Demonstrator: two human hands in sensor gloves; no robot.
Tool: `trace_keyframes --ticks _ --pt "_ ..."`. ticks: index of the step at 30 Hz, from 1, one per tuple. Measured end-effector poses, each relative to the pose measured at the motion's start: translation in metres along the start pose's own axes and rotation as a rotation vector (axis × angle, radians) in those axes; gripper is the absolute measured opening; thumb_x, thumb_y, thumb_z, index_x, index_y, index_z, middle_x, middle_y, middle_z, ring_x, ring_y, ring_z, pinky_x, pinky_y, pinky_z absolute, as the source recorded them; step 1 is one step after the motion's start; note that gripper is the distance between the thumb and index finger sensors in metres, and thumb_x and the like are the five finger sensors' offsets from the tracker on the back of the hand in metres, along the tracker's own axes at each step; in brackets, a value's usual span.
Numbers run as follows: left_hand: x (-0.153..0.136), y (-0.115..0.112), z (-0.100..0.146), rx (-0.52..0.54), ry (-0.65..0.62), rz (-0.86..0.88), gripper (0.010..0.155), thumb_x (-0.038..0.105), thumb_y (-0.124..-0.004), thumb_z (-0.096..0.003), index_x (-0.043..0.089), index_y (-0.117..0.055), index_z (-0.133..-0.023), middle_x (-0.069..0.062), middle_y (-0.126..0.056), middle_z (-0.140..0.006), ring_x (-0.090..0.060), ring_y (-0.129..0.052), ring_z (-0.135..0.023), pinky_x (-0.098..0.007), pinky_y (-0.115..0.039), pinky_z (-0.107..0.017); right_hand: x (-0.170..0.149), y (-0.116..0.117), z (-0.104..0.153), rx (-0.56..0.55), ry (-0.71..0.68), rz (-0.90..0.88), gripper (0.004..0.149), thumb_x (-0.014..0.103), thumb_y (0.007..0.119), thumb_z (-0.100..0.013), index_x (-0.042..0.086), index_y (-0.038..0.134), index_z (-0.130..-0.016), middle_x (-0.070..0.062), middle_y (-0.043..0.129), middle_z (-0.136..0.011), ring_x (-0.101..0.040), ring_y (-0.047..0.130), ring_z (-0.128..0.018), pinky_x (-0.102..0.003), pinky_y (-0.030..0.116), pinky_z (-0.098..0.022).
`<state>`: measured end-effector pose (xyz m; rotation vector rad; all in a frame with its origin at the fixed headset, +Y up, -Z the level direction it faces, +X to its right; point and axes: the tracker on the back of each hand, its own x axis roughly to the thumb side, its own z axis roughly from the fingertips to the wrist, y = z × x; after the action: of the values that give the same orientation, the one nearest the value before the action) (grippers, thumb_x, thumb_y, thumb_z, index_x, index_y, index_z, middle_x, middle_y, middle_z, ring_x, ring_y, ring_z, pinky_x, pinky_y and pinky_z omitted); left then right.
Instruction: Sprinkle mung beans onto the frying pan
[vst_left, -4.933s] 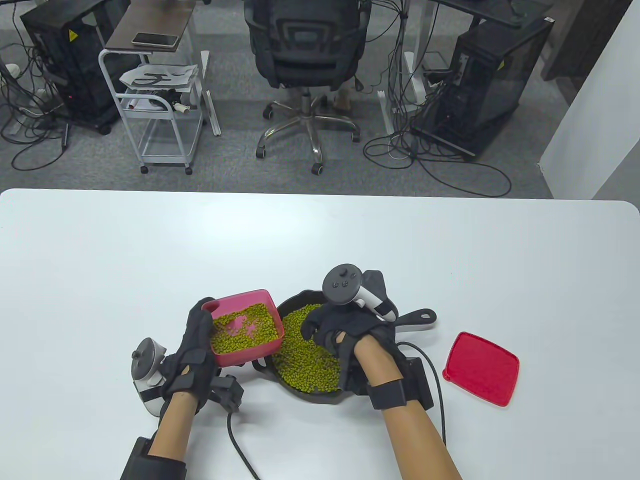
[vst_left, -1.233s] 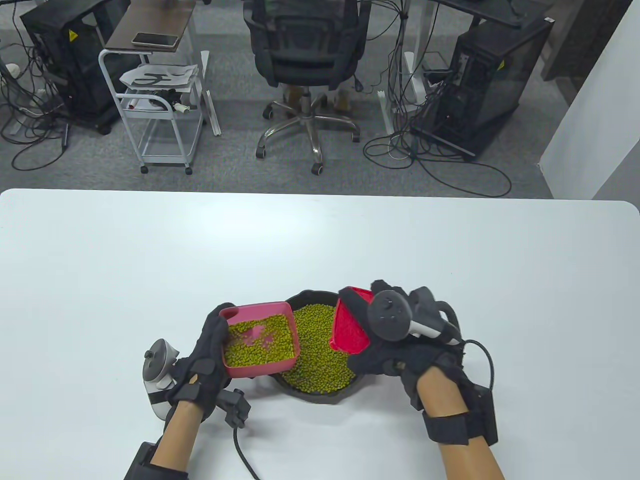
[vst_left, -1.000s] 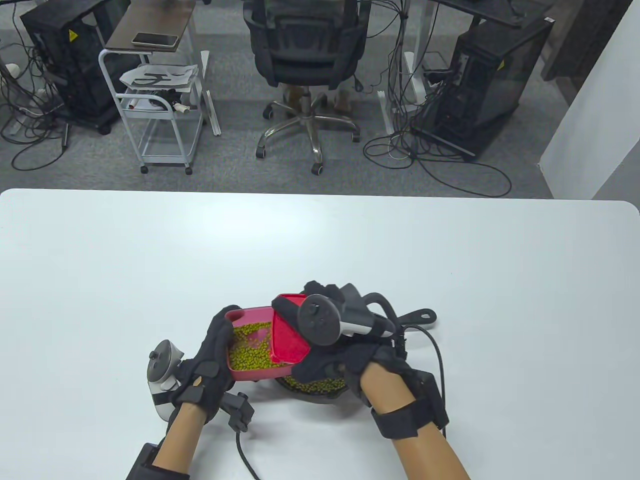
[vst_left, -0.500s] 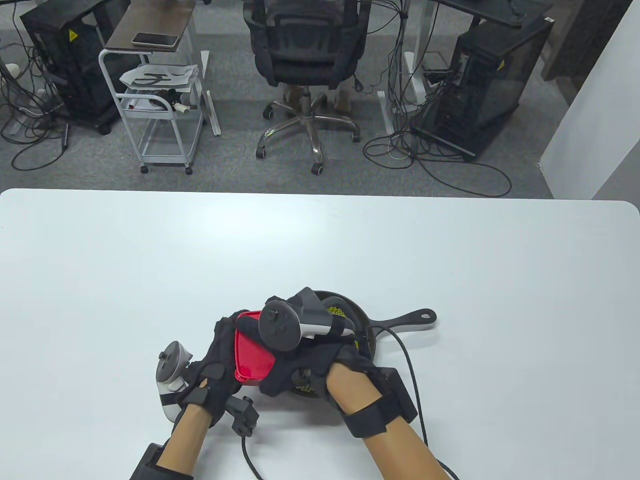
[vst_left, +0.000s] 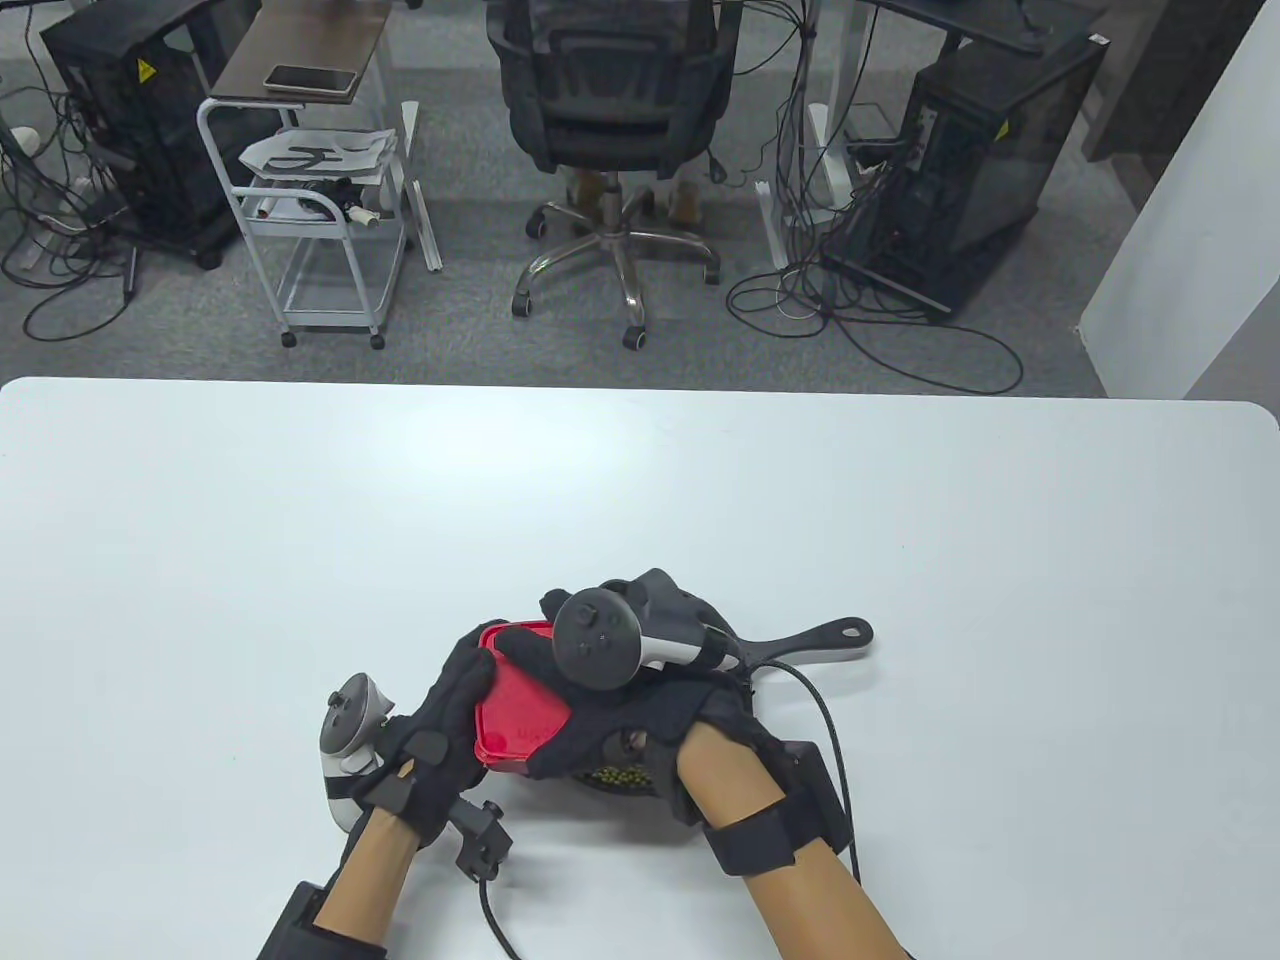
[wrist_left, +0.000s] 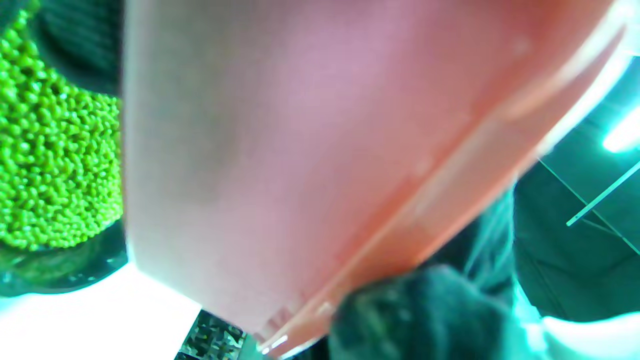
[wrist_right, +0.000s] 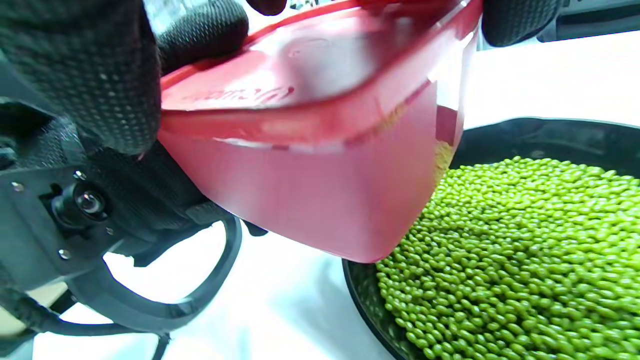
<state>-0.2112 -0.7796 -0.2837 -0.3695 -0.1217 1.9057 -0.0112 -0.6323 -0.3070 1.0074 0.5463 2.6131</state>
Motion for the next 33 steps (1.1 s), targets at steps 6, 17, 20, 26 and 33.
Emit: trace_keyframes --ticks 6,17,20,26,33 --pt "-0.001 -0.001 0.0 0.0 -0.001 0.017 0.077 0.073 -0.06 -0.0539 0.029 -0.039 -0.114 -0.023 -0.051 -0.111 -0.044 -0.09 -0.065 -0.044 -0.091 -0.035 -0.023 0.0 0.013 -0.191 0.043 -0.129 0.088 0.066 0.074 -0.052 0.027 0.029 -0.117 -0.026 0.018 -0.123 -0.057 0.027 -0.107 -0.073 0.051 -0.069" --pt "0.0 -0.011 -0.001 -0.062 -0.03 0.045 0.077 0.073 -0.057 -0.0543 0.03 -0.038 -0.115 -0.023 -0.051 -0.111 -0.043 -0.09 -0.066 -0.043 -0.091 -0.036 -0.085 0.043 0.028 -0.274 0.387 -0.732 0.08 0.068 0.043 -0.055 0.016 0.04 -0.116 -0.029 0.069 -0.108 -0.057 0.084 -0.071 -0.047 0.084 -0.041" --pt "-0.002 -0.014 -0.002 -0.058 -0.03 0.05 0.076 0.073 -0.056 -0.0544 0.03 -0.038 -0.115 -0.022 -0.05 -0.112 -0.042 -0.089 -0.067 -0.044 -0.09 -0.038 -0.088 0.056 0.028 -0.282 0.359 -0.925 0.078 0.067 0.041 -0.055 0.018 0.049 -0.115 -0.027 0.08 -0.097 -0.055 0.087 -0.066 -0.046 0.085 -0.038" --pt "-0.007 -0.016 -0.003 -0.04 0.0 0.059 0.074 0.076 -0.053 -0.0552 0.034 -0.041 -0.115 -0.019 -0.051 -0.112 -0.041 -0.085 -0.076 -0.046 -0.086 -0.045 -0.091 0.067 0.028 -0.353 0.356 -0.926 0.071 0.066 0.045 -0.058 0.02 0.061 -0.11 -0.024 0.081 -0.093 -0.052 0.087 -0.063 -0.044 0.085 -0.037" --pt "-0.008 -0.015 -0.007 -0.047 0.018 0.053 0.073 0.076 -0.05 -0.0551 0.034 -0.046 -0.114 -0.019 -0.054 -0.111 -0.042 -0.085 -0.076 -0.049 -0.085 -0.046 -0.094 0.078 0.03 -0.441 0.34 -0.95 0.068 0.067 0.047 -0.059 0.022 0.066 -0.106 -0.023 0.082 -0.092 -0.051 0.088 -0.062 -0.043 0.085 -0.037"
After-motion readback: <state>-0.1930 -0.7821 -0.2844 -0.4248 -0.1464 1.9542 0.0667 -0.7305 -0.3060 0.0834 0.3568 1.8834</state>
